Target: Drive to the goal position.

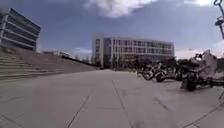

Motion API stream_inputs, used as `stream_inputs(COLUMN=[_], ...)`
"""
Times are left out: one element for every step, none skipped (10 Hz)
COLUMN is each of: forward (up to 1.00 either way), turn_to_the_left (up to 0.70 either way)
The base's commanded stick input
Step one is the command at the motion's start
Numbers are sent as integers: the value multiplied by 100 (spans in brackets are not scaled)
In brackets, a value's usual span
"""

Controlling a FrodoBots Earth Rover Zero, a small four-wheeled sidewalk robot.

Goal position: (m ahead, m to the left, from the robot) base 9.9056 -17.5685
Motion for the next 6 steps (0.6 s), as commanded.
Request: stream_inputs(forward=[50,50,50,50,50,50], turn_to_the_left=[1,1,1,1,1,1])
